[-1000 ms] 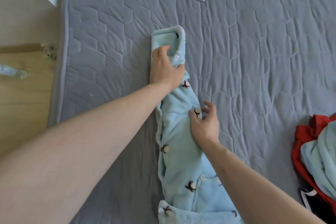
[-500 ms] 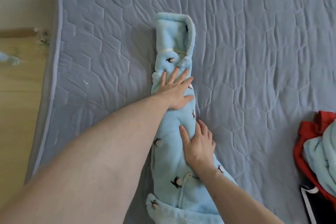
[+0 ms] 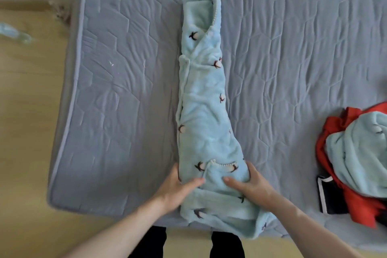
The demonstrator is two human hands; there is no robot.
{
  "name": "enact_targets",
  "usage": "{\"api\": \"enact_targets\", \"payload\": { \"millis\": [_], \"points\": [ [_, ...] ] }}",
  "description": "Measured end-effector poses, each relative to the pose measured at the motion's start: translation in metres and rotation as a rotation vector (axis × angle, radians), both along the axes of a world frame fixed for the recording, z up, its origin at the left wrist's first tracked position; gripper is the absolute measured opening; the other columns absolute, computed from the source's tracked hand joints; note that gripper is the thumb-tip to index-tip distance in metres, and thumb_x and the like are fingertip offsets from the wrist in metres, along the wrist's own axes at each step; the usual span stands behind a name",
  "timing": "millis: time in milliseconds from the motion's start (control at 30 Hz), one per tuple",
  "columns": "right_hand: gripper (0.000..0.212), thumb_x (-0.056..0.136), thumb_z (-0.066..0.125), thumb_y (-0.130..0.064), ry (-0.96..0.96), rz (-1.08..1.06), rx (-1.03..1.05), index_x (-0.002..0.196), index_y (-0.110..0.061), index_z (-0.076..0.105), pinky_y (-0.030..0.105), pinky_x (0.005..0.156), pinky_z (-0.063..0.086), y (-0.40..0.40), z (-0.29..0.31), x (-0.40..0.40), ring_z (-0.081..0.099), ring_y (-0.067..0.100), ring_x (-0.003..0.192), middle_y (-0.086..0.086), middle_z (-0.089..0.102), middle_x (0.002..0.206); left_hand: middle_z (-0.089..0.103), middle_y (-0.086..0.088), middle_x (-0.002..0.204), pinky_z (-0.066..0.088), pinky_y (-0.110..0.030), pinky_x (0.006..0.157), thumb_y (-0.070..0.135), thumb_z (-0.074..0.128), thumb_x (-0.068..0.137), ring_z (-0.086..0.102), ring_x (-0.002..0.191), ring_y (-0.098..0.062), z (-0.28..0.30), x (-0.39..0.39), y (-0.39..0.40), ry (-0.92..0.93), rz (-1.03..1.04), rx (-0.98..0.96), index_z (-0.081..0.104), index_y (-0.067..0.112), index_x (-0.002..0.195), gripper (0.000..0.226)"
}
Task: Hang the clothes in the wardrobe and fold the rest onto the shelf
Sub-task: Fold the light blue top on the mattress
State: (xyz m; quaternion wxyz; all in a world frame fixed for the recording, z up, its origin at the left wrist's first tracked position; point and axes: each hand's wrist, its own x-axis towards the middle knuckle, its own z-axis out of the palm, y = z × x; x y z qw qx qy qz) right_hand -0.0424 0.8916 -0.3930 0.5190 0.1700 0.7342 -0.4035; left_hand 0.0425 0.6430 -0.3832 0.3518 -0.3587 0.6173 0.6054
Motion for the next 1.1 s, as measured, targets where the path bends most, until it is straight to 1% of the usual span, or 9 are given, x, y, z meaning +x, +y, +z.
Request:
{"api": "enact_targets", "payload": {
  "millis": [67,267,367,467,567,700,800,900,1100],
  "points": [
    [0.083,0.055,0.091,-0.067,-0.046,-0.106,-0.05,0.125,-0.045,0.054,0.012,0.069,0.055,0.0,0.001,0.008,0.071,-0.006,0.091,-0.03,0.072,0.104,0.072,0.022,0.118,0.053,-0.026,0.094,0.058,0.088,0.063,0.068,0.108,0.002,-0.004,0.022,0.018,-0.021,0.018,-0.005,0.056,0.039,0.131,0.077],
    [0.06,0.063,0.095,-0.041,-0.172,-0.252,-0.054,0.115,-0.025,0.07,0.026,0.069,0.062,-0.005,-0.001,0.019,0.078,0.014,0.087,-0.005,0.08,0.098,0.079,0.014,0.093,0.055,-0.015,0.065,0.049,0.089,0.057,0.075,0.086,-0.004,-0.016,0.034,0.03,-0.193,0.186,0.014,0.076,0.027,0.108,0.058],
    [0.058,0.063,0.096,-0.043,-0.206,-0.251,-0.03,0.113,-0.025,0.071,0.036,0.081,0.063,-0.005,-0.003,0.029,0.078,0.02,0.09,-0.002,0.08,0.098,0.079,0.009,0.09,0.061,-0.026,0.077,0.041,0.088,0.06,0.076,0.084,-0.01,-0.021,0.037,0.026,-0.2,0.196,-0.016,0.077,0.025,0.1,0.045],
    [0.061,0.067,0.095,-0.035,-0.301,-0.228,-0.086,0.119,-0.023,0.067,0.031,0.07,0.063,-0.007,0.002,0.042,0.078,0.021,0.092,0.001,0.08,0.103,0.079,-0.006,0.099,0.059,-0.046,0.093,0.021,0.086,0.07,0.076,0.094,-0.024,-0.022,0.04,0.024,-0.225,0.268,0.081,0.074,0.016,0.114,0.045],
    [0.058,0.067,0.094,-0.023,-0.337,-0.139,-0.087,0.118,-0.016,0.069,0.034,0.073,0.063,-0.002,0.008,0.05,0.077,0.023,0.093,0.004,0.08,0.103,0.079,-0.009,0.099,0.062,-0.043,0.085,0.004,0.083,0.075,0.077,0.093,-0.026,-0.018,0.048,0.02,-0.206,0.291,0.093,0.073,0.011,0.112,0.039],
    [0.062,0.051,0.089,-0.01,-0.274,-0.092,-0.007,0.11,-0.015,0.072,0.04,0.081,0.063,0.0,0.007,0.064,0.077,0.022,0.088,0.001,0.08,0.095,0.08,0.001,0.088,0.058,-0.025,0.061,0.018,0.082,0.053,0.077,0.08,-0.014,-0.008,0.066,0.01,-0.141,0.149,0.021,0.081,0.027,0.089,0.037],
    [0.051,0.059,0.09,-0.008,-0.191,0.003,0.048,0.105,-0.022,0.071,0.034,0.084,0.062,-0.009,0.008,0.079,0.074,0.012,0.089,-0.007,0.079,0.094,0.077,0.019,0.093,0.055,-0.016,0.071,0.038,0.085,0.051,0.072,0.089,0.001,-0.009,0.084,0.001,-0.127,-0.07,-0.042,0.076,0.035,0.095,0.045],
    [0.05,0.063,0.093,-0.016,-0.12,0.006,0.003,0.106,-0.028,0.069,0.012,0.063,0.055,-0.015,0.01,0.086,0.072,-0.004,0.079,-0.018,0.077,0.087,0.073,0.02,0.103,0.056,-0.025,0.088,0.051,0.088,0.053,0.067,0.102,0.0,-0.012,0.082,-0.015,-0.125,-0.249,-0.103,0.065,0.037,0.112,0.064],
    [0.067,0.06,0.097,-0.037,-0.255,0.109,-0.104,0.117,-0.04,0.062,0.012,0.07,0.056,-0.008,0.02,0.065,0.073,-0.002,0.091,-0.021,0.076,0.103,0.066,0.02,0.121,0.048,-0.018,0.085,0.06,0.096,0.046,0.062,0.109,0.003,-0.005,0.022,-0.067,-0.133,-0.123,0.01,0.049,0.032,0.136,0.105]
  ]
}}
